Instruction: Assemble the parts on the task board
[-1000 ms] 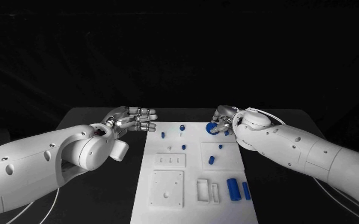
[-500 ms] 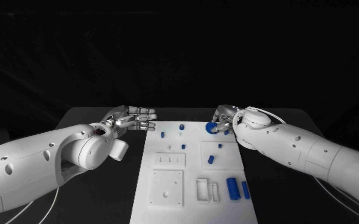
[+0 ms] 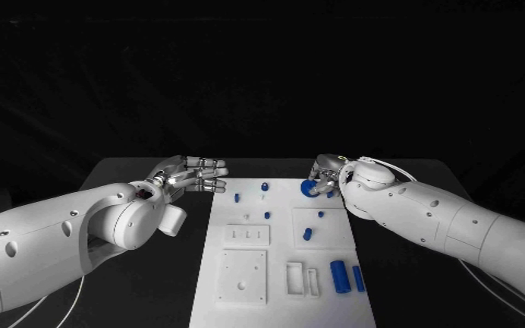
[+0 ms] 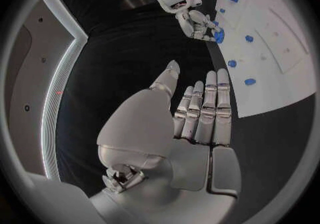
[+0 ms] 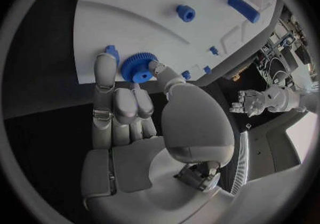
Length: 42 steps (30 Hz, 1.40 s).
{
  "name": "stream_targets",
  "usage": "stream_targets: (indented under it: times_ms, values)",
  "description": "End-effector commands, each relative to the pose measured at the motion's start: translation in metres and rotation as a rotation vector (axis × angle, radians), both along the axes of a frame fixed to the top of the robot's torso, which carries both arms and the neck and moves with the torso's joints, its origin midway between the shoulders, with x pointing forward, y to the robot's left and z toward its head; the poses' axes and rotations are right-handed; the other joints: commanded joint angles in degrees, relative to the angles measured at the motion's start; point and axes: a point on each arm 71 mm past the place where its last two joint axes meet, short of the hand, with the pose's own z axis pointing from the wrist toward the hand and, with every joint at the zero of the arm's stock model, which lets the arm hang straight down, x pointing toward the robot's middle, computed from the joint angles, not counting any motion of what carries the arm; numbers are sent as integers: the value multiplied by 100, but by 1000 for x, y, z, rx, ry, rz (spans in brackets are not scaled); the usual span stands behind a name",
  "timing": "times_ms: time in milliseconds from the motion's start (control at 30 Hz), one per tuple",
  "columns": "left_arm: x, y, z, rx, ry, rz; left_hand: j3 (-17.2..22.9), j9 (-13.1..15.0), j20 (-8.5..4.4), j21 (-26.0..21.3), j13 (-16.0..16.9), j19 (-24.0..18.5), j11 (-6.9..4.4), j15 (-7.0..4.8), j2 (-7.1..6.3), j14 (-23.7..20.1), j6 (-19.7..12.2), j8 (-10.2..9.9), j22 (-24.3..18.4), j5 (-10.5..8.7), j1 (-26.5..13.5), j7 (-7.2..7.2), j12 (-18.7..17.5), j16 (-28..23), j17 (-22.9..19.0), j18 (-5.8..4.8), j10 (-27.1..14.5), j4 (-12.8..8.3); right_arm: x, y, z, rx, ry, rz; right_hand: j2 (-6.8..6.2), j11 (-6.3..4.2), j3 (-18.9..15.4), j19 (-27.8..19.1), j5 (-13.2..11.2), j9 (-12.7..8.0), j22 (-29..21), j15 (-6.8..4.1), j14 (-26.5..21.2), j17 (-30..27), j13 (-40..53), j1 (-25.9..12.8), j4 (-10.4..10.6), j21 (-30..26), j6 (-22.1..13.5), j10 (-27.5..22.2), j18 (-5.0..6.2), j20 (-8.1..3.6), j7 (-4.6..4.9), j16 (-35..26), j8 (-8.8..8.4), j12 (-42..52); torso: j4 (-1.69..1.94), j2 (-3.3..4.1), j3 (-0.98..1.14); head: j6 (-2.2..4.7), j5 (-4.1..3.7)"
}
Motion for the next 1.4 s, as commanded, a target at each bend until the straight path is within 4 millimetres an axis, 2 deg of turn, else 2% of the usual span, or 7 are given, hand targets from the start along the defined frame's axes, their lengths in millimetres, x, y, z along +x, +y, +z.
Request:
stream_targets:
  times_ms: [33,467,733,800,967,1067,1400]
  values:
    - [-1,-2,0,-3,-2,-18,9,-3,-1,23,7,-26,7,-14,31,-37,-3,-30,7,-11,4,-17,-17,-20,-3,-24,-28,-9,-1,-1,-6,-29,26,-2,74,5,206,122,-132,17,46,14,-5,-4,15,-28,-55,-26,163,17,59,22,-18,14,21,46,3,-1,-2,7,-6]
    - [-1,-2,0,-2,-1,-16,6,-4,-1,26,7,-30,7,-14,37,-38,-9,-31,6,-11,-4,-17,-16,-21,-3,-24,-28,-2,-3,2,-1,-29,-29,-8,156,-43,304,135,-234,22,115,-32,-1,-7,57,-127,-2,-92,478,68,20,-18,-115,3,25,106,2,0,-2,20,6]
    - [0,-1,0,-1,0,-14,6,-4,-1,26,7,-30,7,-14,37,-38,-9,-31,6,-11,-4,-17,-16,-21,-3,-24,-28,-2,-8,14,9,-29,-122,26,71,-49,393,157,-153,20,167,-46,0,-21,30,-144,76,-187,481,59,1,-37,-119,-26,21,59,4,-1,-4,35,11]
    - [0,-1,0,-1,0,-14,6,-4,-1,26,7,-30,7,-14,37,-38,-9,-31,6,-11,-4,-17,-16,-21,-3,-24,-28,-2,-10,18,12,-22,-148,35,29,-46,364,160,-227,18,165,-47,-3,-27,21,-185,125,-218,448,56,3,-38,-117,-33,18,47,1,-2,-8,39,15]
    - [0,1,0,0,-1,-8,11,-4,-2,39,7,-34,7,-15,47,-39,-5,-31,2,-11,18,-15,-17,-21,-3,-22,-28,-10,-17,32,19,-4,-192,67,-39,-53,246,181,-267,20,181,-57,-2,-35,0,-126,339,-299,462,49,-1,-45,-128,-55,20,18,6,3,2,47,32]
    - [0,1,0,0,-3,-5,11,-4,-2,39,7,-34,7,-15,47,-39,-5,-31,2,-11,18,-15,-17,-21,-3,-22,-28,-10,-20,42,23,4,-220,88,-57,-56,243,192,-260,21,206,-61,-2,-28,3,-97,400,-320,479,55,-6,-52,-132,-58,22,24,7,-3,-5,53,38]
    - [1,1,0,0,-6,-4,10,-3,0,43,7,-41,8,-13,51,-40,9,-29,2,-10,10,-16,-16,-20,-3,-22,-25,-8,-33,79,27,7,-272,167,-67,-54,271,197,-255,20,231,-63,0,-17,7,-83,419,-326,488,63,-8,-53,-134,-53,21,33,-12,2,-10,76,59]
